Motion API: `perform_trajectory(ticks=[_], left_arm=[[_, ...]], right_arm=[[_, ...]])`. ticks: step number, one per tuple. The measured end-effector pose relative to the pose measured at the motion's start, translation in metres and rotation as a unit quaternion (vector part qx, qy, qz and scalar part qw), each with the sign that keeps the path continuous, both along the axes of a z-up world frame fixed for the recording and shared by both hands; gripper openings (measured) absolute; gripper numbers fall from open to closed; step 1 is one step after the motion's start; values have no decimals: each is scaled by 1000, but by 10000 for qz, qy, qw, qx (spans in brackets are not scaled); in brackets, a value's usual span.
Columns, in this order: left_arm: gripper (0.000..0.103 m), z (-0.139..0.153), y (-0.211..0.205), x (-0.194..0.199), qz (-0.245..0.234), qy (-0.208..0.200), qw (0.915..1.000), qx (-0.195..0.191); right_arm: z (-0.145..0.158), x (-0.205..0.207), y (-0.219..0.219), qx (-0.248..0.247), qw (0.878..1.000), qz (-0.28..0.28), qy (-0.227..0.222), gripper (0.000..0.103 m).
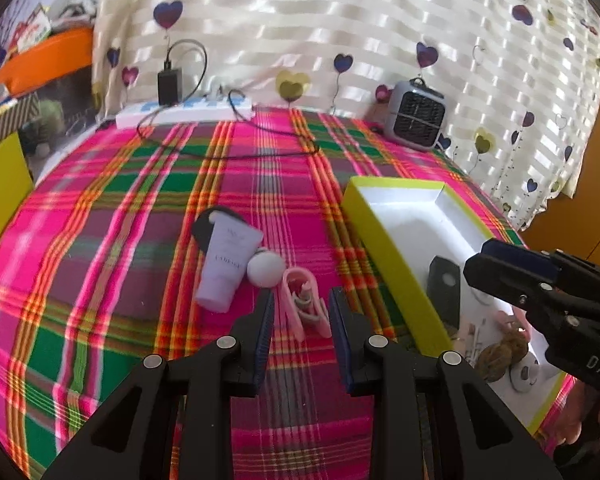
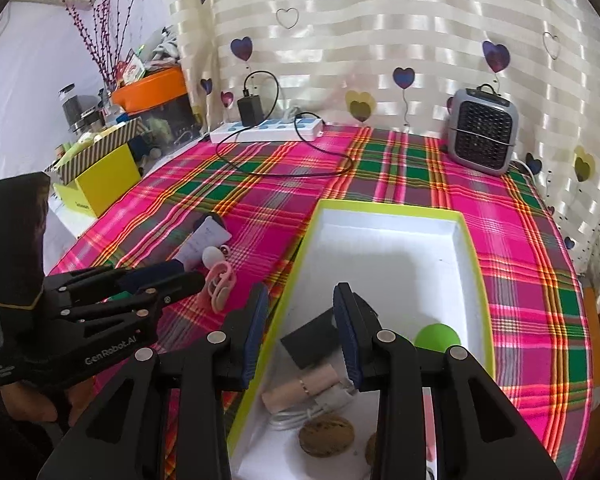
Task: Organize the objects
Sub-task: 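Withdraw both grippers from the tray toward the remaining items, then grasp the pink clip with the left gripper while the right gripper moves toward the white tube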
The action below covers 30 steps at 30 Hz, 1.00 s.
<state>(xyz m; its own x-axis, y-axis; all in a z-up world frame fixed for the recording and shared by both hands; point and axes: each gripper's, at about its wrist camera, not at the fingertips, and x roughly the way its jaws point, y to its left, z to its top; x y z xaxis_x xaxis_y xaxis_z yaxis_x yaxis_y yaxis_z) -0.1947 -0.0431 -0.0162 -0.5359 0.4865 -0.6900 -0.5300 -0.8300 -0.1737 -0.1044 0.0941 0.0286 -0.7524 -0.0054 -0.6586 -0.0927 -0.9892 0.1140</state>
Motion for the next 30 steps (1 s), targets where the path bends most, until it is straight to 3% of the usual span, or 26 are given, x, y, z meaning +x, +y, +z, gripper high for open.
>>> perform_trajectory(ticks=[13, 30], left_arm=[[32, -17, 17, -6, 41, -218, 9995, -238], [29, -20, 32, -9, 29, -193, 9986, -498]], right_arm=[[-5, -1, 5, -104, 9999, 35, 14, 35], [-6, 0, 7, -180, 9998, 29, 63, 35]])
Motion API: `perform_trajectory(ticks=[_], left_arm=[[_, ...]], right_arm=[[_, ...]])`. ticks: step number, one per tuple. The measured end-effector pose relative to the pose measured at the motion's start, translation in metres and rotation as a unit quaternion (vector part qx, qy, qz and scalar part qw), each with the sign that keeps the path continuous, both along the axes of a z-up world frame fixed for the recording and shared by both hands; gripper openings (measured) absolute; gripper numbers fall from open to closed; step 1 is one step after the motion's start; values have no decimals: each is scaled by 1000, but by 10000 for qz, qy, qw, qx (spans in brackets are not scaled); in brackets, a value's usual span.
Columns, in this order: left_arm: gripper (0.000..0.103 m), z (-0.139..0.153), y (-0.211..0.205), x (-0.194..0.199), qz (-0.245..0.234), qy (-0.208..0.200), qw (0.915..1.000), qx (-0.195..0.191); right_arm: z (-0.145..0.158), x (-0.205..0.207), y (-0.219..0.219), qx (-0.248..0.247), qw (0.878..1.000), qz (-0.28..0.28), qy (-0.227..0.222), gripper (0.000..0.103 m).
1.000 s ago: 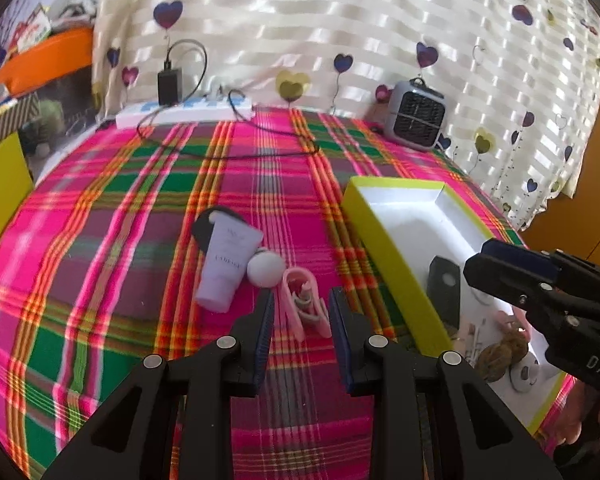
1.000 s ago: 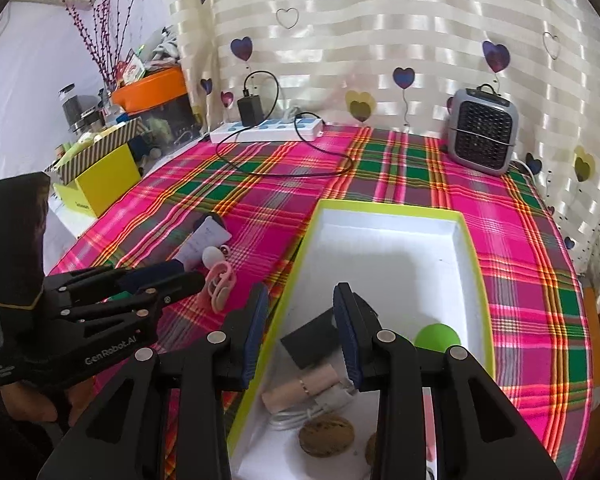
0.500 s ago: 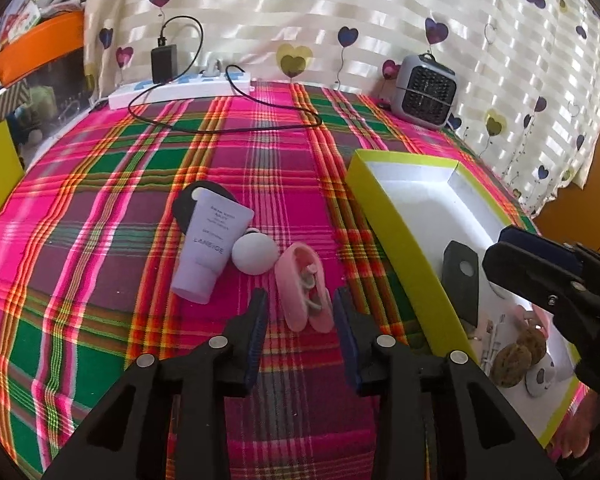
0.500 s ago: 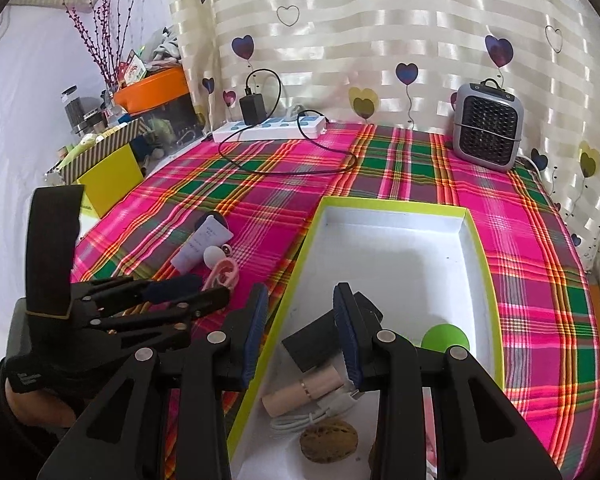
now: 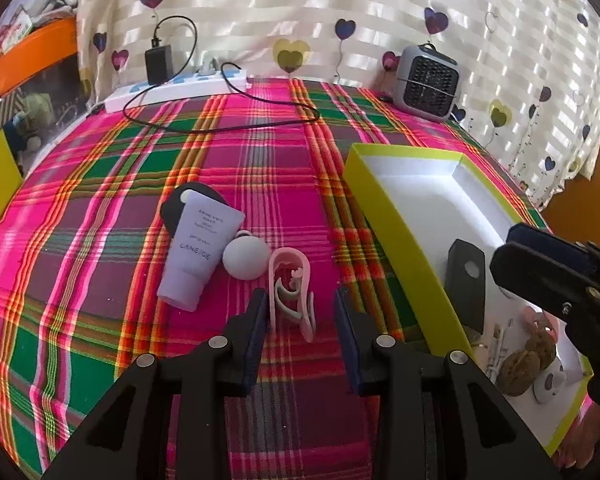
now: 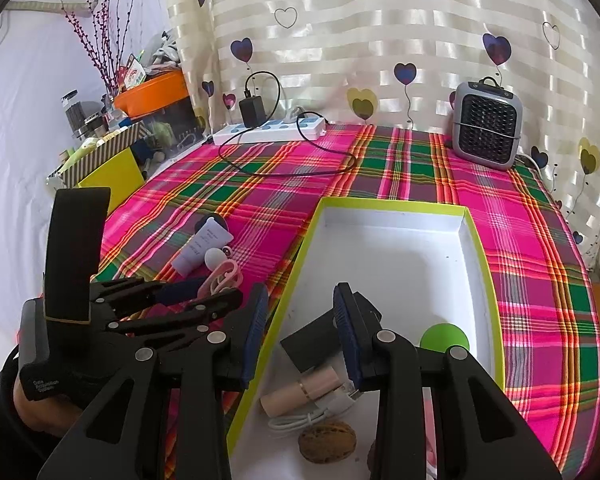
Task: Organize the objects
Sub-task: 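Grasp the pink clip with the left gripper while the right gripper moves toward the white tube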
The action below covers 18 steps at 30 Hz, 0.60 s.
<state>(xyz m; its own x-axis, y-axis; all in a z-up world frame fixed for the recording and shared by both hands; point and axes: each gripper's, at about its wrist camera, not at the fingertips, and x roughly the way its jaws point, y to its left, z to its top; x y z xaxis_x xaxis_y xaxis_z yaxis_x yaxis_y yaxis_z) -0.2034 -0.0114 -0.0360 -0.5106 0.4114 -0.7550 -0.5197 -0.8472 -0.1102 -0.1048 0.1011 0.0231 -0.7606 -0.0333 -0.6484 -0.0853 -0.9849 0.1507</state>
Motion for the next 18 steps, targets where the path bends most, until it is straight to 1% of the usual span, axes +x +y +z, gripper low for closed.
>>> perform_trajectory(ticks=[1, 4, 9, 12, 18], left_arm=[[20, 0, 0, 1, -7, 6, 10000, -30], [20, 2, -6, 4, 2, 48, 10000, 20], [20, 16, -23, 11, 99, 227, 9991, 350], [20, 24, -34, 12, 225, 378, 9980, 464], [20, 30, -58, 6, 474, 432, 9961, 605]], right_arm=[[0, 0, 0, 0, 10000, -4, -2, 35], [0, 0, 0, -11, 10000, -13, 12, 35], [2, -1, -1, -24, 10000, 1, 2, 35], [4, -3, -7, 22, 10000, 50, -38, 35], [6, -14, -24, 67, 9996, 236, -130, 35]])
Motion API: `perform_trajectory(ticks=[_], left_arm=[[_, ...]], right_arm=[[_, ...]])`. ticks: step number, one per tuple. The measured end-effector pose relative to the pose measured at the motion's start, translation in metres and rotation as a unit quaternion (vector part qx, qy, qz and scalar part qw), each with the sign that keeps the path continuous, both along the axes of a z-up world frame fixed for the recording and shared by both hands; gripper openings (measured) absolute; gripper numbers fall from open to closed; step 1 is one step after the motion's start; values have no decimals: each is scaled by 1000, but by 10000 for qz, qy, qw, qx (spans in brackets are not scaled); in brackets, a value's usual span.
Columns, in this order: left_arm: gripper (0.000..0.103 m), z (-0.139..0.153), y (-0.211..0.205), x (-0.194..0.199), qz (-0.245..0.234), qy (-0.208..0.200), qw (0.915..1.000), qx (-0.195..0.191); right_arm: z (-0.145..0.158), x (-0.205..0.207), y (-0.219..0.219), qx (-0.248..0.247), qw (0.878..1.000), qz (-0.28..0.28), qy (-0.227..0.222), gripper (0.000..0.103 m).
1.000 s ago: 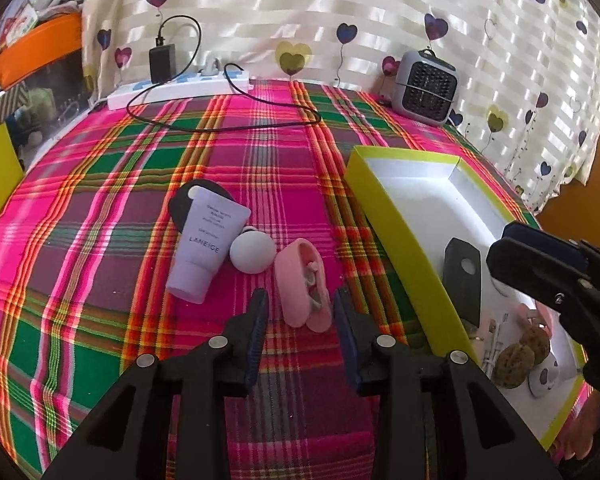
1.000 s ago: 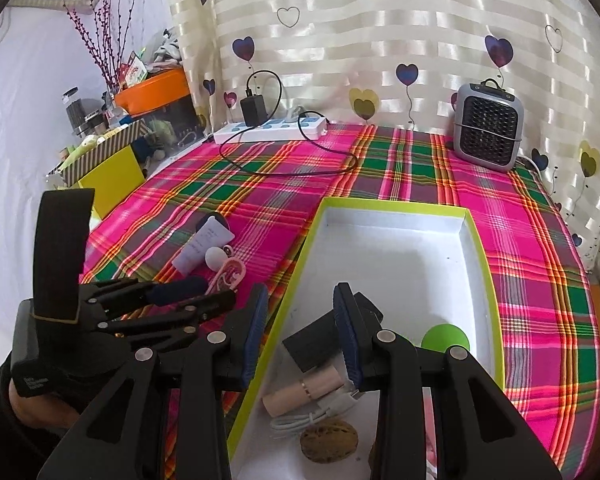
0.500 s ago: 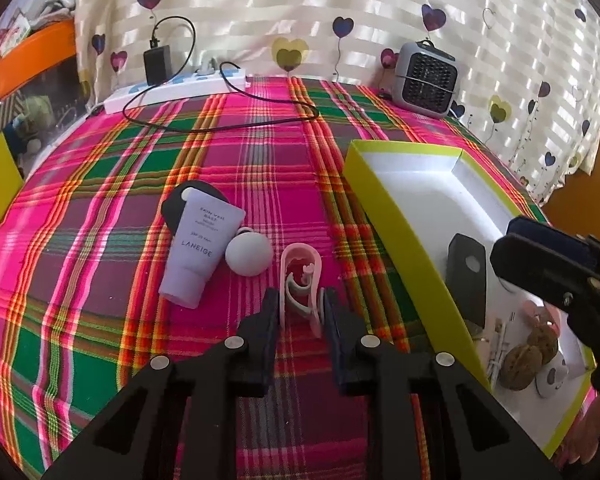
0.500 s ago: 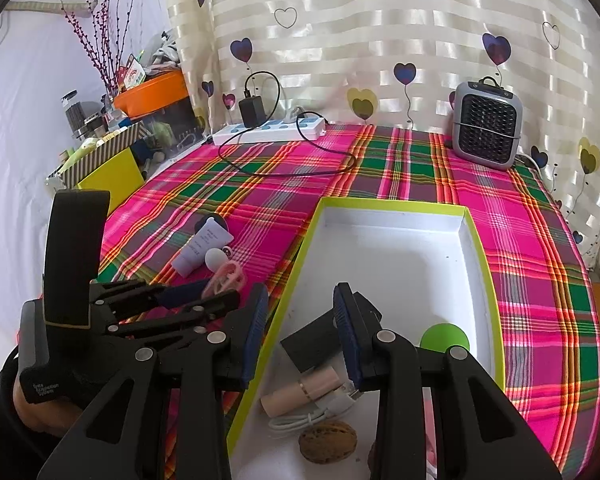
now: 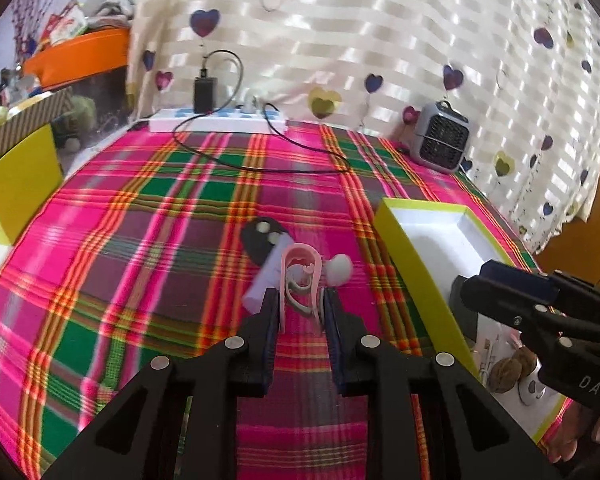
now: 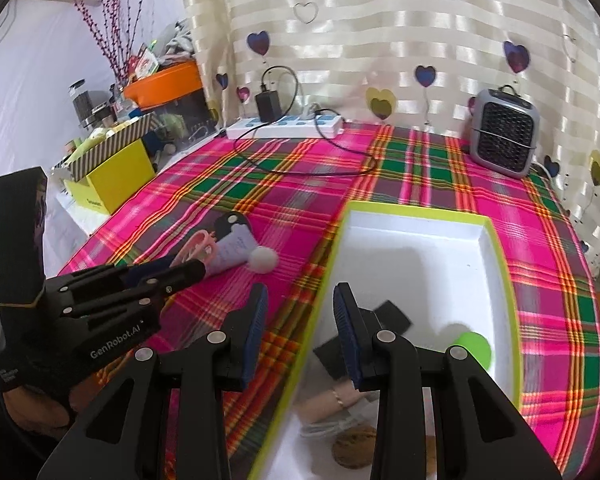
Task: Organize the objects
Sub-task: 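Grasp the pink clip with the left gripper while the right gripper moves toward the white tube, then lift the pink clip with the left gripper while the right gripper grasps the small white ball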
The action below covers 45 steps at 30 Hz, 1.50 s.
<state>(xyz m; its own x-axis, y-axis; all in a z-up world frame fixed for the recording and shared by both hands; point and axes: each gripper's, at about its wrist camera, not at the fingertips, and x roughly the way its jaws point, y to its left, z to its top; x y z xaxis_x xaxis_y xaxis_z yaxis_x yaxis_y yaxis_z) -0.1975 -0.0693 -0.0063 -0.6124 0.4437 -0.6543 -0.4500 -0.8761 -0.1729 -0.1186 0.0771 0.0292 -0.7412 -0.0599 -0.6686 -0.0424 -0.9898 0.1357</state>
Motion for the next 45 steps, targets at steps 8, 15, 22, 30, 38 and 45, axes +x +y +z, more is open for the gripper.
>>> perform_trajectory(ticks=[8, 15, 22, 30, 38, 45], left_arm=[[20, -1, -38, -9, 347, -24, 9993, 147], [20, -2, -56, -14, 470, -67, 9985, 285], [20, -1, -62, -14, 479, -95, 9980, 392], [20, -4, -62, -16, 458, -170, 9980, 399], [20, -8, -58, -18, 446, -218, 9982, 351], [20, -11, -56, -20, 438, -282, 9982, 282]], right_arm=[[-7, -26, -26, 132, 9989, 295, -337, 35], [-7, -53, -36, 515, 9961, 383, -613, 35], [-18, -84, -35, 793, 9907, 509, -985, 35], [-23, -108, -38, 1127, 9807, 877, -1335, 35], [-32, -119, -37, 1228, 9740, 1048, -1589, 35], [-42, -122, -40, 1181, 9717, 1169, -1680, 35]])
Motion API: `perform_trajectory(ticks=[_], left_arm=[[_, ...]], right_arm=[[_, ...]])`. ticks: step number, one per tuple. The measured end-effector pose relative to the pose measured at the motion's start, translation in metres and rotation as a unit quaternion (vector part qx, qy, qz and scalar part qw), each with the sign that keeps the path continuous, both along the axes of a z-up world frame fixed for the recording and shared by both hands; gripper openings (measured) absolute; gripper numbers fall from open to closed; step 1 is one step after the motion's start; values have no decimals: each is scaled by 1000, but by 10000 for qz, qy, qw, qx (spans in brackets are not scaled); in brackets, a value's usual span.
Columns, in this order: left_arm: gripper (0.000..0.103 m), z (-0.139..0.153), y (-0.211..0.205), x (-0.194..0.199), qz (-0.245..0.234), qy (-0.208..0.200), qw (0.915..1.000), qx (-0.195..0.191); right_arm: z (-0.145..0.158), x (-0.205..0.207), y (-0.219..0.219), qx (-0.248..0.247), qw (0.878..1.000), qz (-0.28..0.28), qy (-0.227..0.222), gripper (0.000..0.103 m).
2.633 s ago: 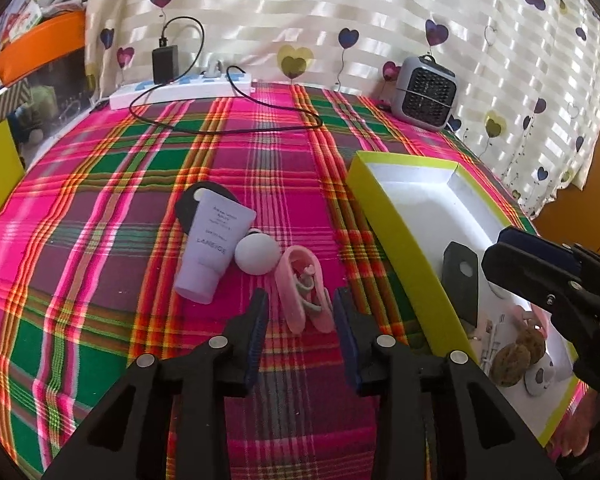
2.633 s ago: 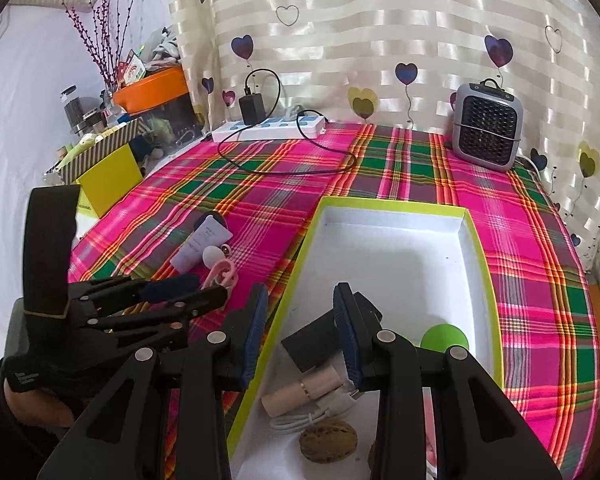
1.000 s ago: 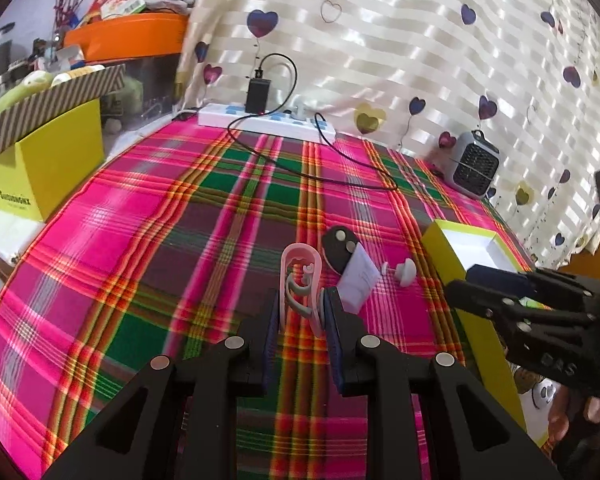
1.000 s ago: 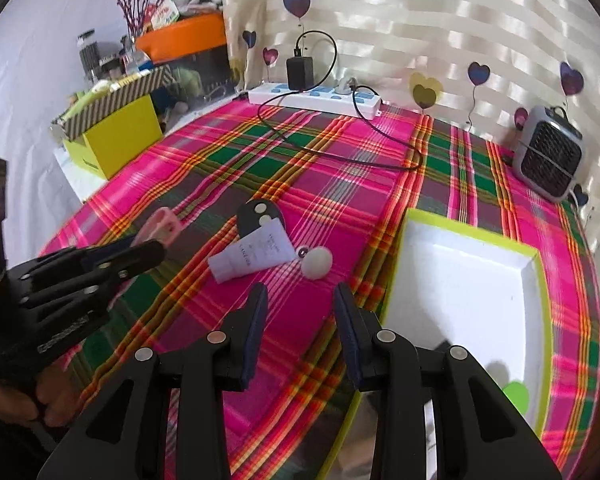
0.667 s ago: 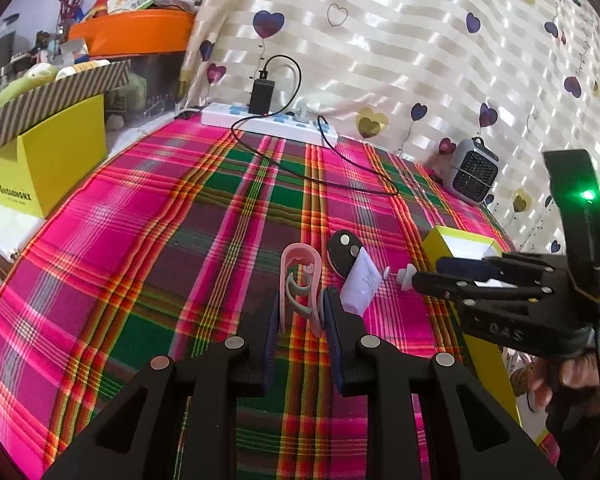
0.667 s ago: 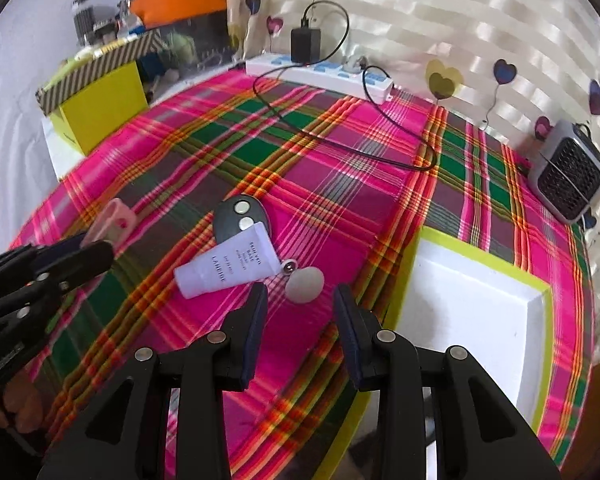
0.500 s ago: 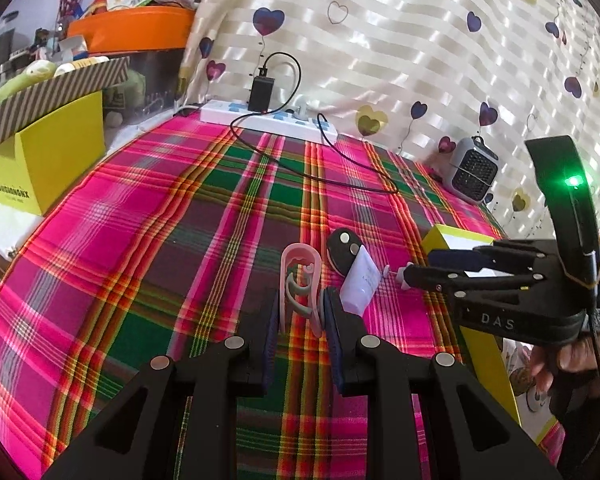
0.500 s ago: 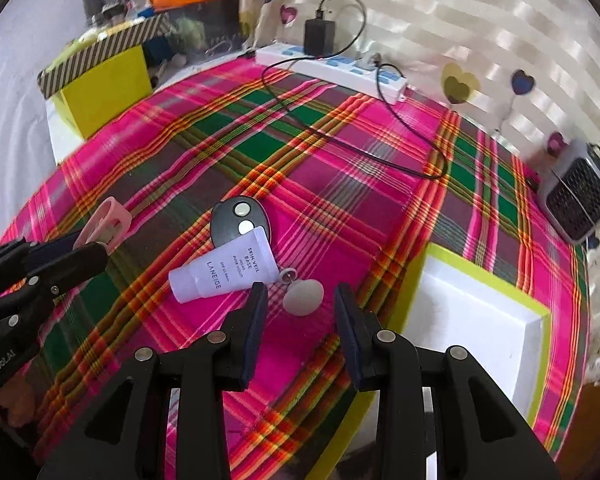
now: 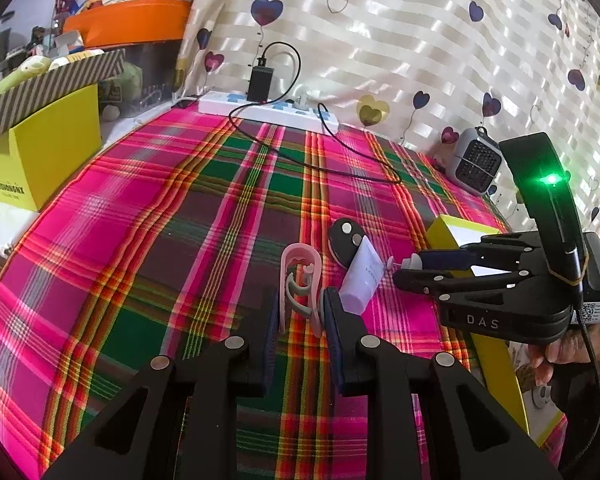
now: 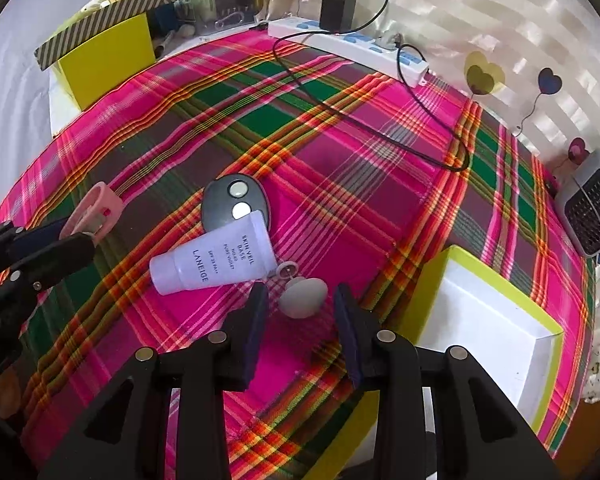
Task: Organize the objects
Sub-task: 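Lift the pink clip with the left gripper while the right gripper grasps the small white ball, then carry the pink clip and white ball over the white tray with both grippers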
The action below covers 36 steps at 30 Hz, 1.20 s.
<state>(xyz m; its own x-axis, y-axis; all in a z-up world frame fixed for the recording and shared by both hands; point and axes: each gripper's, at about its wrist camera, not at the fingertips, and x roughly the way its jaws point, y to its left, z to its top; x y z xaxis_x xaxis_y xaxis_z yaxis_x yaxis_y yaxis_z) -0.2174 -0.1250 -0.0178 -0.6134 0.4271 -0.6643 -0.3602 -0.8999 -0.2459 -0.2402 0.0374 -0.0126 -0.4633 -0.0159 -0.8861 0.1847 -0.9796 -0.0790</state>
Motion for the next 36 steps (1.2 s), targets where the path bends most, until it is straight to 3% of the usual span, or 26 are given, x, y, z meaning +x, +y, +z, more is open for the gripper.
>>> perform_trajectory(ticks=[4, 19, 36], left_arm=[[20, -1, 1, 0, -17, 9, 10000, -22], [20, 3, 8, 4, -108, 131, 9998, -42], [20, 17, 43, 27, -309, 338, 9980, -446]], right_arm=[[4, 3, -2, 8, 9999, 42, 111, 25], [26, 29, 1, -278, 9977, -80, 606, 25], [48, 82, 7, -865, 9893, -219, 1158, 25]])
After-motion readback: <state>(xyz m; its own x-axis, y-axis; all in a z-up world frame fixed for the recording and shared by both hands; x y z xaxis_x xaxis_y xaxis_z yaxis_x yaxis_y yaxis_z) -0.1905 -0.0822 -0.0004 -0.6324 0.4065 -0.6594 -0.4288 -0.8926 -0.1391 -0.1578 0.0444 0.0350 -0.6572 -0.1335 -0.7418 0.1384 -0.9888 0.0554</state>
